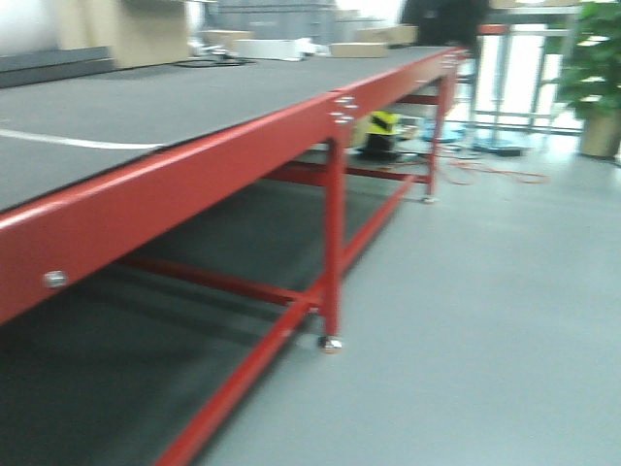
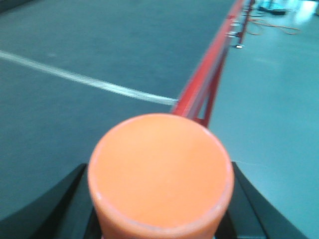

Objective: Place cylindrical capacitor in blue bin on shelf
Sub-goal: 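Drive the base past the red table to the blue bin shelf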

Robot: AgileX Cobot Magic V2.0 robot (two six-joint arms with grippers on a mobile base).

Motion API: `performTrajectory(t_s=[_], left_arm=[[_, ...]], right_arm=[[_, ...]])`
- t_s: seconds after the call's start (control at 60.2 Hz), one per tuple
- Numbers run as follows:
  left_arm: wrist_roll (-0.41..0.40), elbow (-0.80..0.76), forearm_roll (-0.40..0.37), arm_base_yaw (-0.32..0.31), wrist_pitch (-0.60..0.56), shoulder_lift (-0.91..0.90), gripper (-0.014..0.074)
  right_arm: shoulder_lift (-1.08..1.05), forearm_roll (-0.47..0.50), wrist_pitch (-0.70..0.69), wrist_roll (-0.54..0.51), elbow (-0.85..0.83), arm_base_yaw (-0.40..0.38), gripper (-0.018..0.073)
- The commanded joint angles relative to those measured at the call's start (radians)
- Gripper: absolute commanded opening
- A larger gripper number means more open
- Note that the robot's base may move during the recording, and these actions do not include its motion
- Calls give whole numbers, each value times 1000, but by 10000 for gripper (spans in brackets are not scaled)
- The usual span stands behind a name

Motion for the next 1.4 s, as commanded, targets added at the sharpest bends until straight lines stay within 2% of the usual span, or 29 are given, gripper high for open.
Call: performTrajectory(t_s=[0.0, 1.379], left_arm=[[2, -1, -2, -6, -23, -6, -111], [2, -1, -2, -6, -23, -6, -111]], right_arm=[[-5, -11, -27, -2, 2, 2, -162], [-5, -11, -27, -2, 2, 2, -162]])
